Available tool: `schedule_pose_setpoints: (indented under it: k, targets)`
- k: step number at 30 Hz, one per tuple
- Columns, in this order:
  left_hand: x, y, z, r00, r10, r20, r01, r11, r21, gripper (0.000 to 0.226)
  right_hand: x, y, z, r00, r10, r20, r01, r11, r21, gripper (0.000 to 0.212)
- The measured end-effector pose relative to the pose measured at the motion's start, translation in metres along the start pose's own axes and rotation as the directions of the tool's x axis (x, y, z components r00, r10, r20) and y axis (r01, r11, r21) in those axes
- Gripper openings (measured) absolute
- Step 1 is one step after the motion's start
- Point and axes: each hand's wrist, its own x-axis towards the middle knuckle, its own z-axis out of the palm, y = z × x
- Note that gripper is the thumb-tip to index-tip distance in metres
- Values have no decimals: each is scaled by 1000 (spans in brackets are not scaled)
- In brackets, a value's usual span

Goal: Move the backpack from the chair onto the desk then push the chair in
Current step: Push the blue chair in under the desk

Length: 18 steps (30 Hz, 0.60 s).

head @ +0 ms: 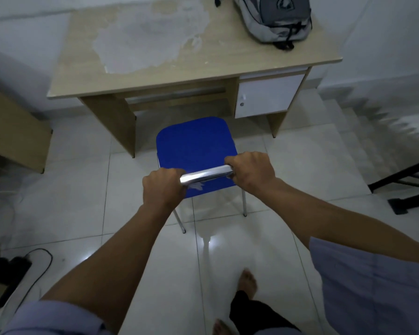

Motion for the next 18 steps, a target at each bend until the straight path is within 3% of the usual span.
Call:
schedule_pose_setpoints:
  k: [12,18]
  targets:
    - [132,-36,-10,999,-13,-31,13,1000,-23,28,132,31,9,999,-30,-32,31,999,26,17]
    - [211,-54,-20,999,26,-22,-26,1000,-3,20,205,46,2,999,36,-25,-36,999,-14,15]
